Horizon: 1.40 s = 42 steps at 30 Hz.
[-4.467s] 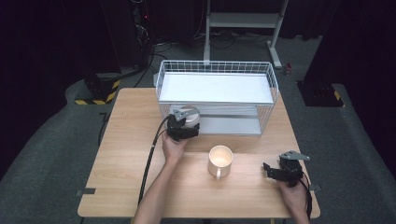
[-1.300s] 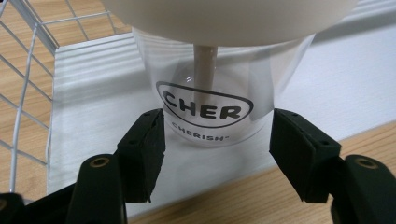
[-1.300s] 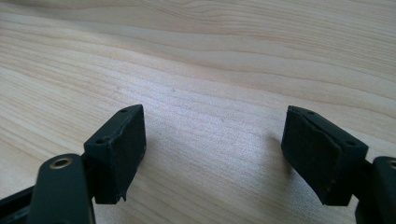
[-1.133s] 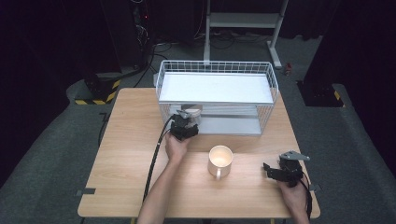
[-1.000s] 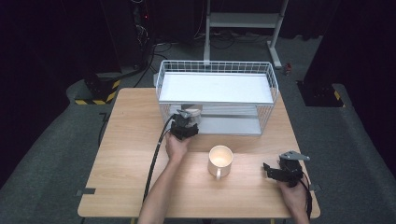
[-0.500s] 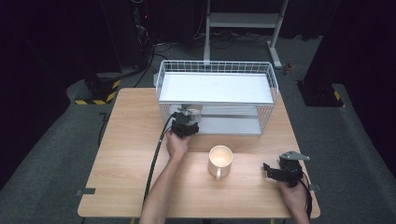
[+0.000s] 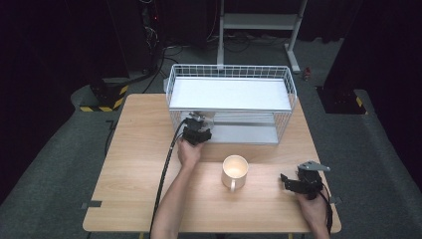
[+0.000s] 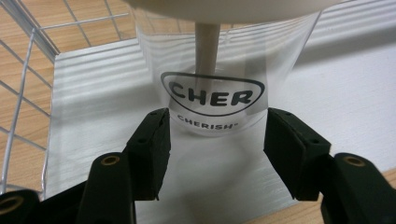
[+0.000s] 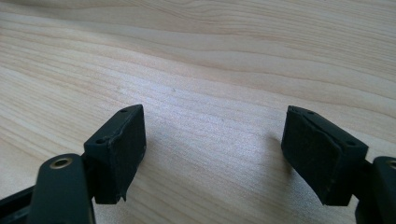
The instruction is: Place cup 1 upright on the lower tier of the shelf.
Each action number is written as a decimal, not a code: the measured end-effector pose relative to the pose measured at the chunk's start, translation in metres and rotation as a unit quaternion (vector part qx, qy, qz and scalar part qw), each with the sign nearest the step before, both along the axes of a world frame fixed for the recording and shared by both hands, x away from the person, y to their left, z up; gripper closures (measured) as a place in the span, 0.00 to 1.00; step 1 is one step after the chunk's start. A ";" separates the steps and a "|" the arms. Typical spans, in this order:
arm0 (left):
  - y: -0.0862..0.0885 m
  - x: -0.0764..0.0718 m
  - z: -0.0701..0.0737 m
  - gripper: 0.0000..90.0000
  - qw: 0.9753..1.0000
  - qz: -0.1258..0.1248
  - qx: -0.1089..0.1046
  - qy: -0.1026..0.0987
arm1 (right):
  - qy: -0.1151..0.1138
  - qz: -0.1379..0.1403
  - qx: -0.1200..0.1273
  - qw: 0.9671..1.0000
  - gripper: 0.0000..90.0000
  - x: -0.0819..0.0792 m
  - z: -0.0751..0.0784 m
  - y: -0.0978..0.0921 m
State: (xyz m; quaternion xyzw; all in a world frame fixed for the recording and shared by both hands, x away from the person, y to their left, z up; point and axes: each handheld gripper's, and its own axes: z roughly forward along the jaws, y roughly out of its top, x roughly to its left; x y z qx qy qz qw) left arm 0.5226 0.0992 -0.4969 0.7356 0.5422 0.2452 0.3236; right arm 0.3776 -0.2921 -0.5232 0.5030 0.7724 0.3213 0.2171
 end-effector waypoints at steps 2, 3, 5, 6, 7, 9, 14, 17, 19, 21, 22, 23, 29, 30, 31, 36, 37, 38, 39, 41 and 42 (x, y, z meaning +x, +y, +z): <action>0.001 -0.003 0.001 0.45 1.000 -0.001 -0.003 0.000 | 0.000 0.000 0.000 1.000 0.25 0.000 0.000 0.000; 0.001 -0.003 0.001 0.44 1.000 -0.001 -0.003 0.000 | 0.000 0.000 0.000 1.000 0.25 0.000 0.000 0.000; 0.003 -0.005 0.003 0.44 1.000 -0.002 -0.010 -0.006 | 0.000 0.000 0.000 1.000 0.25 0.000 0.000 0.000; 0.003 -0.008 0.005 0.42 1.000 -0.006 -0.005 -0.008 | 0.000 0.000 0.000 1.000 0.25 0.000 0.000 0.000; 0.003 -0.011 0.006 0.41 1.000 -0.007 -0.010 -0.009 | 0.000 0.000 0.000 1.000 0.25 0.000 0.000 0.000; 0.004 -0.013 0.007 0.40 1.000 -0.011 -0.010 -0.014 | 0.000 0.000 0.000 1.000 0.25 0.000 0.000 0.000; 0.007 -0.025 0.011 0.37 0.999 -0.025 -0.021 -0.018 | 0.000 0.000 0.000 1.000 0.25 0.000 0.000 0.000; 0.010 -0.031 0.013 0.36 0.999 -0.033 -0.029 -0.025 | 0.000 0.000 0.000 1.000 0.25 0.000 0.000 0.000; 0.011 -0.033 0.013 0.35 0.998 -0.035 -0.032 -0.028 | 0.000 0.000 0.000 1.000 0.25 0.000 0.000 0.000; 0.013 -0.036 0.015 0.34 0.998 -0.040 -0.032 -0.033 | 0.000 0.000 0.000 1.000 0.25 0.000 0.000 0.000; 0.011 -0.039 0.015 0.34 0.997 -0.045 -0.044 -0.034 | 0.000 0.000 0.000 1.000 0.25 0.000 0.000 0.000; 0.012 -0.040 0.016 0.34 0.997 -0.048 -0.043 -0.036 | 0.000 0.000 0.000 1.000 0.25 0.000 0.000 0.000; 0.014 -0.045 0.019 0.31 0.996 -0.058 -0.047 -0.039 | 0.000 0.000 0.000 1.000 0.25 0.000 0.000 0.000; 0.014 -0.045 0.019 0.31 0.996 -0.058 -0.047 -0.039 | 0.000 0.000 0.000 1.000 0.25 0.000 0.000 0.000; 0.015 -0.047 0.020 0.30 0.996 -0.058 -0.053 -0.038 | 0.000 0.000 0.000 1.000 0.25 0.000 0.000 0.000; 0.016 -0.052 0.021 0.29 0.996 -0.067 -0.052 -0.040 | 0.000 0.000 0.000 1.000 0.25 0.000 0.000 0.000; 0.016 -0.052 0.021 0.28 0.996 -0.067 -0.052 -0.040 | 0.000 0.000 0.000 1.000 0.25 0.000 0.000 0.000; 0.017 -0.054 0.021 0.28 0.995 -0.069 -0.058 -0.038 | 0.000 0.000 0.000 1.000 0.25 0.000 0.000 0.000; 0.018 -0.054 0.022 0.27 0.995 -0.072 -0.057 -0.039 | 0.000 0.000 0.000 1.000 0.25 0.000 0.000 0.000; 0.019 -0.055 0.022 0.26 0.995 -0.073 -0.059 -0.038 | 0.000 0.000 0.000 1.000 0.25 0.000 0.000 0.000; 0.020 -0.056 0.023 0.26 0.995 -0.074 -0.060 -0.039 | 0.000 0.000 0.000 1.000 0.25 0.000 0.000 0.000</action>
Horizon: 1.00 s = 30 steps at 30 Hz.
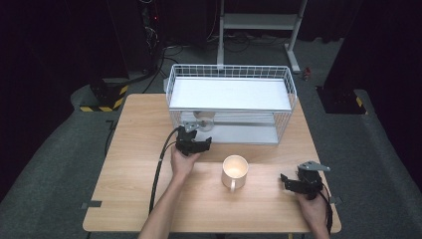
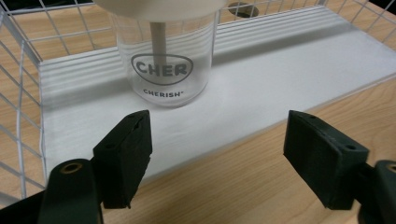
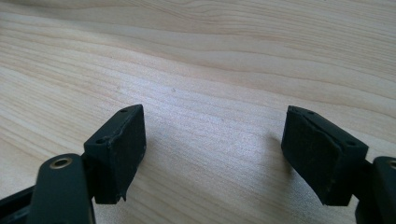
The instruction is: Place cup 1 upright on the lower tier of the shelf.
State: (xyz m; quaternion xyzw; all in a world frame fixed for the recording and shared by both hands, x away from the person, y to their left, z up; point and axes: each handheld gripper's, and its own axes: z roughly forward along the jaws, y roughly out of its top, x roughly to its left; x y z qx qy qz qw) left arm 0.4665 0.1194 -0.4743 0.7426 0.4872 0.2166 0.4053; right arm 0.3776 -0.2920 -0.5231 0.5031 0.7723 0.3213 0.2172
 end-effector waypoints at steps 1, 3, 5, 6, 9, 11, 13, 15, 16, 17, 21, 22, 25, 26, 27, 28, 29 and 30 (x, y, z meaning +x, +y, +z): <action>0.001 -0.001 0.000 0.25 1.000 -0.001 -0.006 0.000 | 0.000 0.000 0.000 1.000 0.25 0.000 0.000 0.000; 0.002 -0.004 0.001 0.24 1.000 -0.002 -0.009 -0.001 | 0.000 0.000 0.000 1.000 0.25 0.000 0.000 0.000; 0.004 -0.006 0.002 0.24 1.000 -0.004 -0.011 -0.002 | 0.000 0.000 0.000 1.000 0.25 0.000 0.000 0.000; 0.006 -0.009 0.002 0.24 1.000 -0.005 -0.007 -0.003 | 0.000 0.000 0.000 1.000 0.25 0.000 0.000 0.000; 0.008 -0.011 0.002 0.23 1.000 -0.004 -0.012 -0.002 | 0.000 0.001 0.000 1.000 0.25 0.000 0.000 0.000; 0.011 -0.014 0.003 0.22 1.000 -0.002 -0.019 0.000 | -0.001 0.001 0.000 1.000 0.25 0.000 0.000 0.000; 0.013 -0.017 0.003 0.22 1.000 -0.004 -0.019 0.001 | 0.000 0.000 0.000 1.000 0.25 0.000 0.000 0.000; 0.016 -0.020 0.004 0.22 1.000 -0.005 -0.020 0.000 | 0.000 0.001 0.000 1.000 0.25 0.000 0.000 0.000; 0.017 -0.022 0.004 0.21 1.000 -0.004 -0.022 -0.001 | -0.001 0.001 0.000 1.000 0.25 0.000 0.000 0.000; 0.019 -0.024 0.005 0.21 1.000 -0.003 -0.024 -0.001 | 0.000 0.000 0.000 1.000 0.25 0.000 0.000 0.000; 0.026 -0.032 0.007 0.21 0.999 -0.003 -0.032 -0.001 | 0.000 0.000 0.000 1.000 0.25 0.000 0.000 0.000; 0.027 -0.035 0.008 0.20 1.000 -0.006 -0.022 0.003 | -0.001 0.001 0.000 1.000 0.25 0.000 0.000 0.000; 0.028 -0.039 0.010 0.19 1.000 -0.007 -0.021 -0.001 | -0.001 0.001 0.000 1.000 0.25 0.000 0.000 0.000; 0.028 -0.041 0.010 0.19 1.000 -0.008 -0.025 -0.001 | -0.001 0.001 0.000 1.000 0.25 0.000 0.000 0.000; 0.029 -0.043 0.011 0.19 1.000 -0.009 -0.025 -0.001 | -0.001 0.001 -0.001 1.000 0.25 0.000 0.000 0.000; 0.030 -0.045 0.010 0.19 1.000 -0.008 -0.029 0.000 | 0.000 0.000 0.000 1.000 0.25 0.000 0.000 0.000; 0.031 -0.046 0.010 0.19 1.000 -0.007 -0.028 0.001 | 0.000 0.000 0.000 1.000 0.25 0.000 0.000 0.000; 0.031 -0.048 0.010 0.19 1.000 -0.007 -0.028 0.004 | 0.000 0.000 0.000 1.000 0.25 0.000 0.000 0.000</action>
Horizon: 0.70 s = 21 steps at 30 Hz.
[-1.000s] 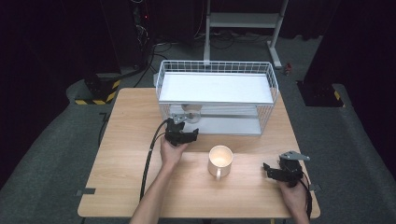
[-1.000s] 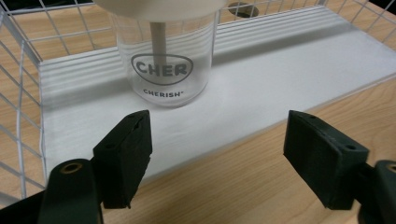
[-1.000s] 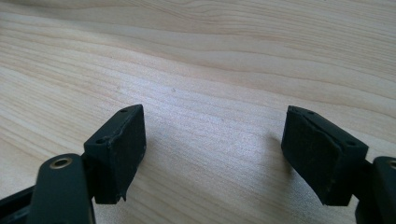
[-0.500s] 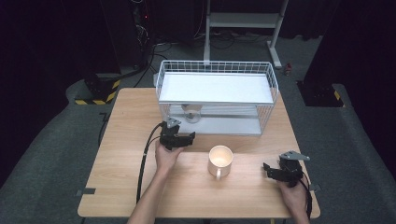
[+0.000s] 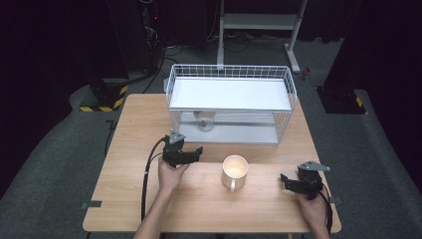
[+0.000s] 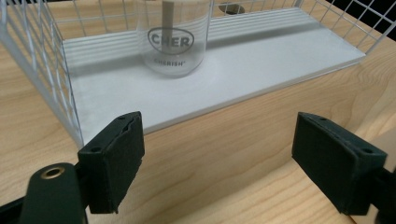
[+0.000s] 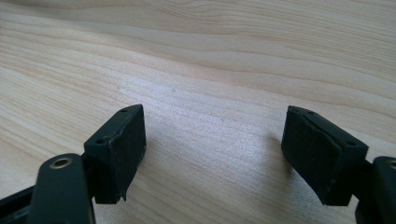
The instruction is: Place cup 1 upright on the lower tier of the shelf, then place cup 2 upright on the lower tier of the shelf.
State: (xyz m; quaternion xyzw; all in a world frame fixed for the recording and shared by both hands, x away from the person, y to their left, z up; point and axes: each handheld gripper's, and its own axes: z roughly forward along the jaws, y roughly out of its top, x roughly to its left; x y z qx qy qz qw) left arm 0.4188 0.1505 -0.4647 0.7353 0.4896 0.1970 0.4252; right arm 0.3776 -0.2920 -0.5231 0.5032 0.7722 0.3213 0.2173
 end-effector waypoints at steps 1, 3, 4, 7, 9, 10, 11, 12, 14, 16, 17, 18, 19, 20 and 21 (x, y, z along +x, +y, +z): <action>0.001 -0.003 -0.001 0.19 1.000 -0.001 0.002 0.002 | -0.001 0.001 -0.001 1.000 0.25 0.000 0.000 0.000; 0.002 -0.005 -0.001 0.19 1.000 0.000 0.001 0.002 | 0.000 0.000 0.000 1.000 0.25 0.000 0.000 0.000; 0.002 -0.006 -0.001 0.19 1.000 -0.001 0.004 0.001 | 0.000 0.000 0.000 1.000 0.25 0.000 0.000 0.000; 0.003 -0.011 -0.002 0.19 1.000 0.001 0.007 0.002 | 0.000 0.000 0.000 1.000 0.25 0.000 0.000 0.000; 0.004 -0.014 -0.001 0.19 1.000 0.001 0.010 0.003 | 0.000 0.000 0.000 1.000 0.25 0.000 0.000 0.000; 0.004 -0.016 -0.001 0.19 1.000 0.001 0.011 0.001 | 0.000 0.000 0.000 1.000 0.25 0.000 0.000 0.000; 0.005 -0.018 -0.001 0.19 1.000 0.002 0.011 -0.001 | 0.000 0.000 0.000 1.000 0.25 0.000 0.000 0.000; 0.007 -0.021 -0.001 0.19 1.000 0.003 0.010 -0.002 | 0.000 0.000 0.000 1.000 0.25 0.000 0.000 0.000; 0.008 -0.023 -0.002 0.19 1.000 0.007 0.009 -0.001 | 0.000 0.000 0.000 1.000 0.25 0.000 0.000 0.000; 0.009 -0.025 -0.003 0.19 1.000 0.008 0.010 0.000 | 0.000 0.000 0.000 1.000 0.25 0.000 0.000 0.000; 0.010 -0.026 -0.004 0.19 1.000 0.006 0.013 0.000 | 0.000 0.000 0.000 1.000 0.25 0.000 0.000 0.000; 0.011 -0.028 -0.005 0.19 1.000 0.006 0.013 0.000 | 0.000 0.000 0.000 1.000 0.25 0.000 0.000 0.000; 0.011 -0.030 -0.006 0.19 1.000 0.006 0.013 0.002 | 0.000 0.000 0.000 1.000 0.25 0.000 0.000 0.000; 0.013 -0.034 -0.008 0.19 1.000 0.008 0.014 0.000 | 0.000 0.000 0.000 1.000 0.25 0.000 0.000 0.000; 0.013 -0.034 -0.008 0.19 1.000 0.008 0.014 0.000 | 0.000 0.000 0.000 1.000 0.25 0.000 0.000 0.000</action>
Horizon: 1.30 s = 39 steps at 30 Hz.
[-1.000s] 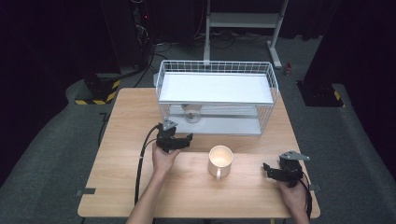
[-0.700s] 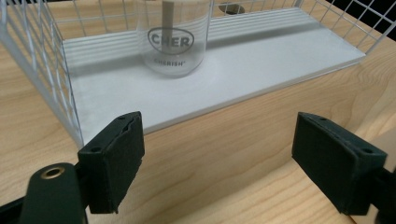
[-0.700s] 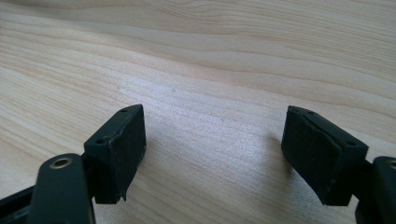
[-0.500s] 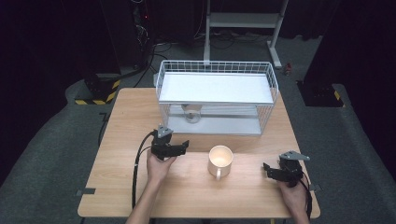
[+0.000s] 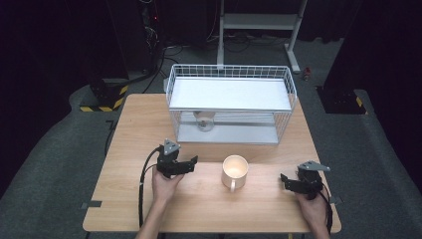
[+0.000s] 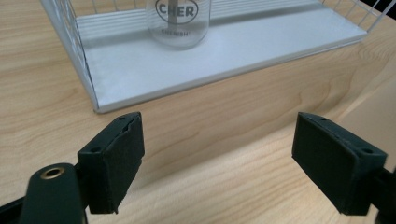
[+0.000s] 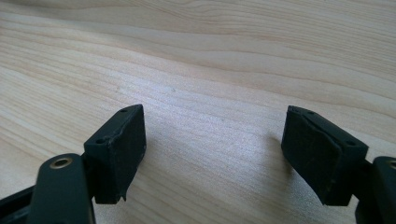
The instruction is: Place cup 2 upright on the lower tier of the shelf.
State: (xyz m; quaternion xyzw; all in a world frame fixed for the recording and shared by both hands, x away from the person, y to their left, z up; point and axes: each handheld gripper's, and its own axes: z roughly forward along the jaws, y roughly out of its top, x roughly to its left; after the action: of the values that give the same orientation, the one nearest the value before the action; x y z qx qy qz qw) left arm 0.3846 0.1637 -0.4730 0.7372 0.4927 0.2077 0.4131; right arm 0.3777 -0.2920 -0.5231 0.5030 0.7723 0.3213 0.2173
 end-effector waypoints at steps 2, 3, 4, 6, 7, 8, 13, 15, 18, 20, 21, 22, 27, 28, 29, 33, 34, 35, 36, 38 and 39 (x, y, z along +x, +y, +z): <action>0.002 -0.004 -0.003 0.19 1.000 0.002 -0.004 0.002 | 0.000 0.000 0.000 1.000 0.25 0.000 0.000 0.000; 0.004 -0.008 -0.006 0.19 1.000 0.004 -0.001 0.006 | -0.001 0.001 0.000 1.000 0.25 0.000 0.000 0.000; 0.004 -0.008 -0.006 0.19 1.000 0.004 -0.001 0.006 | 0.000 0.000 0.000 1.000 0.25 0.000 0.000 0.000; 0.005 -0.011 -0.009 0.19 1.000 0.006 0.001 0.007 | 0.000 0.000 0.000 1.000 0.25 0.000 0.000 0.000; 0.006 -0.013 -0.010 0.19 1.000 0.005 0.003 0.009 | 0.000 0.000 0.000 1.000 0.25 0.000 0.000 0.000; 0.007 -0.015 -0.011 0.19 1.000 0.007 -0.001 0.012 | 0.000 0.000 0.000 1.000 0.25 0.000 0.000 0.000; 0.012 -0.023 -0.019 0.19 1.000 0.014 0.013 0.015 | 0.000 0.000 0.000 1.000 0.25 0.000 0.000 0.000; 0.013 -0.024 -0.022 0.19 1.000 0.015 0.015 0.019 | -0.001 0.002 -0.001 1.000 0.25 0.000 0.000 0.000; 0.013 -0.026 -0.025 0.19 1.000 0.016 0.016 0.020 | 0.000 0.000 0.000 1.000 0.25 0.000 0.000 0.000; 0.014 -0.029 -0.031 0.19 0.999 0.023 0.038 0.024 | -0.001 0.001 0.000 1.000 0.25 0.000 0.000 0.000; 0.014 -0.030 -0.034 0.19 0.998 0.024 0.043 0.028 | -0.001 0.001 0.000 1.000 0.25 0.000 0.000 0.000; 0.014 -0.031 -0.036 0.19 0.998 0.026 0.046 0.031 | -0.001 0.001 0.000 1.000 0.24 0.000 0.000 0.000; 0.017 -0.032 -0.046 0.19 0.997 0.033 0.051 0.042 | 0.000 -0.002 -0.002 1.000 0.22 -0.001 0.000 0.001; 0.017 -0.032 -0.046 0.18 0.997 0.033 0.051 0.042 | 0.000 -0.002 -0.002 1.000 0.22 -0.001 0.000 0.001; 0.017 -0.033 -0.048 0.18 0.997 0.035 0.054 0.043 | 0.003 -0.004 -0.002 1.000 0.18 -0.001 0.000 0.001; 0.017 -0.034 -0.052 0.18 0.997 0.040 0.056 0.045 | 0.004 -0.005 -0.003 1.000 0.17 -0.001 0.000 0.001; 0.017 -0.034 -0.052 0.18 0.997 0.040 0.056 0.045 | 0.004 -0.005 -0.003 1.000 0.17 -0.001 0.000 0.001; 0.017 -0.034 -0.052 0.18 0.996 0.040 0.060 0.044 | 0.004 -0.005 -0.003 1.000 0.17 -0.001 0.000 0.001; 0.016 -0.035 -0.053 0.18 0.996 0.042 0.063 0.043 | 0.004 -0.005 -0.003 1.000 0.17 -0.001 0.000 0.001; 0.016 -0.035 -0.055 0.18 0.996 0.045 0.061 0.043 | 0.005 -0.004 -0.003 1.000 0.16 -0.001 0.000 0.002; 0.016 -0.035 -0.055 0.18 0.996 0.046 0.062 0.040 | 0.006 -0.003 -0.003 1.000 0.15 -0.002 0.000 0.002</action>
State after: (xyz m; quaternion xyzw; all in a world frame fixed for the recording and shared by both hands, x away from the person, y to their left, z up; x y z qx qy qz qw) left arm 0.3496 0.1800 -0.5279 0.7458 0.5285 0.2268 0.3362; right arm 0.3758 -0.2897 -0.5236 0.5065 0.7730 0.3157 0.2149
